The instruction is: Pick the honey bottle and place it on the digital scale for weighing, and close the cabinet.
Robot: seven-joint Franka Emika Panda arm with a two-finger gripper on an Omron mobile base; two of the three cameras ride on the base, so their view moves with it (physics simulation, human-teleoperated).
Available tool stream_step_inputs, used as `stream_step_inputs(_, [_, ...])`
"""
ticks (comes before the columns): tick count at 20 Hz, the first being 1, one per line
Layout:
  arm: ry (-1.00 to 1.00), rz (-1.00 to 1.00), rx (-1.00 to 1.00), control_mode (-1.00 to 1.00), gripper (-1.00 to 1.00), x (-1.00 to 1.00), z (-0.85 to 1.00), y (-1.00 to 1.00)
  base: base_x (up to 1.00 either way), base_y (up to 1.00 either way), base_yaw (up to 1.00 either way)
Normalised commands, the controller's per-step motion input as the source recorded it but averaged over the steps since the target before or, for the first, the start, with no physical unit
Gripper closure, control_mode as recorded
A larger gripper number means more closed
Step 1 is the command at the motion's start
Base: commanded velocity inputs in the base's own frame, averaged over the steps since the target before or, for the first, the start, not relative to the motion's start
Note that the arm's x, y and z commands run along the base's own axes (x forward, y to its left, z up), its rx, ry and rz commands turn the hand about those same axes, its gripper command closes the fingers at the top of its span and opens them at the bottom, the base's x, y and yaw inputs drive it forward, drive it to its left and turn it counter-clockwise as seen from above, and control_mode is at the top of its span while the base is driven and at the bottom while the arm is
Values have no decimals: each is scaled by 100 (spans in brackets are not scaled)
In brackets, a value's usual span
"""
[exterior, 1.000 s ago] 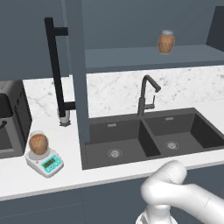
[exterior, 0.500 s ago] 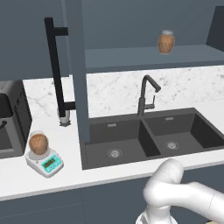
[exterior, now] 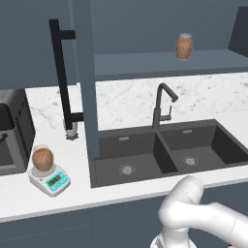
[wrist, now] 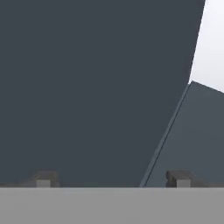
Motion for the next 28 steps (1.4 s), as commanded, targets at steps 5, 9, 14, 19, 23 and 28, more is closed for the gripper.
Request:
stream_step_inputs(5, [-2,20,4,-100,-100,0,22,100,0,0,0])
stream_step_inputs(9, [0,5,0,-100,-100,0,27,100,0,0,0])
stream_step_inputs(14, [3,0,0,-100,-100,21,51,100,0,0,0])
stream_step_inputs(19, [20,0,-8,-100,-100,40,33,73,0,0,0])
stream_step_inputs(23, [48,0,-23,-100,-100,49,29,53,0,0,0])
stream_step_inputs(28, [28,0,-15,-100,-100,83,5,43,0,0,0])
